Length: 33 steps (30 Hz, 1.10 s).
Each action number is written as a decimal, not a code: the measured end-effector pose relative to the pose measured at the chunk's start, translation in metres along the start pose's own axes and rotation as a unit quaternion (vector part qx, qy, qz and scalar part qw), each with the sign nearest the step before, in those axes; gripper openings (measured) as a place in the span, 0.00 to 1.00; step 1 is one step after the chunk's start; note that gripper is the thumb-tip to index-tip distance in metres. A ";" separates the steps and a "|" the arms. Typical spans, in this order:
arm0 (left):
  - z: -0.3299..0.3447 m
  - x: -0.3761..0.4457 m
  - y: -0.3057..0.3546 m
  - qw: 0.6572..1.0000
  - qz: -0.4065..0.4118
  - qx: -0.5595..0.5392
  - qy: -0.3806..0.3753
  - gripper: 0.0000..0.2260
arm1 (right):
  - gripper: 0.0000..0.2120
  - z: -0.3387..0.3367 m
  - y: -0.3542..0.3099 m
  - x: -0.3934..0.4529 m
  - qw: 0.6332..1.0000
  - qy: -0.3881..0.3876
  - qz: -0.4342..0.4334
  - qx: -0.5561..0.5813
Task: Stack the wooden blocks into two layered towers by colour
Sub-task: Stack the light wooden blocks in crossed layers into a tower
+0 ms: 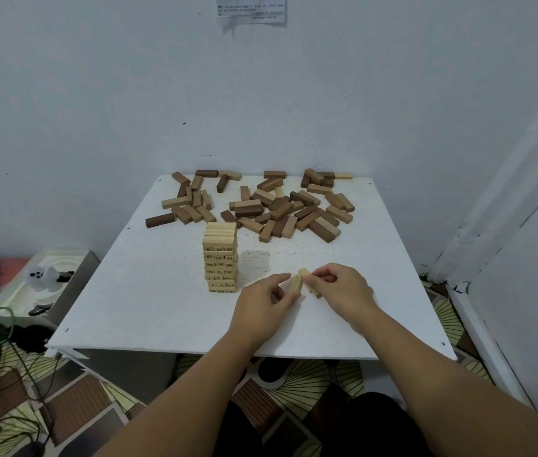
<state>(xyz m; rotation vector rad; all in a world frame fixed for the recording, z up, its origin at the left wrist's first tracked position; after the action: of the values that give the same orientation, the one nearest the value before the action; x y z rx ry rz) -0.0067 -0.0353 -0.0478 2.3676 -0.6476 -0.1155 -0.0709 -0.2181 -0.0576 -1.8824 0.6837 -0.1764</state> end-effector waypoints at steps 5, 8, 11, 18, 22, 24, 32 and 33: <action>0.000 -0.001 -0.004 0.999 0.006 -0.050 -0.005 0.12 | 0.13 0.003 0.004 -0.004 0.999 0.006 0.014 0.035; 0.003 0.002 -0.006 0.999 -0.002 -0.042 -0.002 0.12 | 0.13 0.004 0.002 -0.007 0.999 0.003 0.012 0.044; 0.006 0.010 -0.007 1.000 -0.016 -0.005 -0.019 0.13 | 0.10 0.004 0.002 -0.006 0.997 -0.004 0.011 0.073; 0.002 0.015 0.005 0.997 0.035 0.063 -0.027 0.23 | 0.06 -0.002 0.003 -0.003 0.995 0.043 -0.019 0.087; 0.000 0.006 0.006 0.993 0.071 0.091 0.012 0.22 | 0.09 -0.001 0.000 -0.006 0.998 0.042 -0.031 0.044; -0.001 0.006 0.006 0.993 0.076 0.086 0.025 0.19 | 0.08 -0.001 -0.001 -0.006 0.998 0.041 -0.029 0.037; 0.002 0.011 0.002 0.991 0.087 0.100 0.036 0.16 | 0.15 0.004 0.001 -0.008 0.998 0.011 -0.056 -0.007; 0.002 0.011 0.001 0.991 0.085 0.101 0.038 0.16 | 0.15 0.004 0.001 -0.007 0.998 0.007 -0.056 -0.008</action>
<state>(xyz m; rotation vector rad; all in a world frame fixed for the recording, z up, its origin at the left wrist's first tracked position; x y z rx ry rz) 0.0015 -0.0423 -0.0472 2.4825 -0.8554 0.1197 -0.0754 -0.2113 -0.0585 -1.9368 0.5900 -0.2565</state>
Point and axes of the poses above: each hand's wrist, its own x-axis towards the middle knuckle, its own z-axis out of the palm, y = z × x, the point moved 10 cm from there along x, towards the middle knuckle, and after that the axes turned 13 degrees about x, right-handed, at the moved point
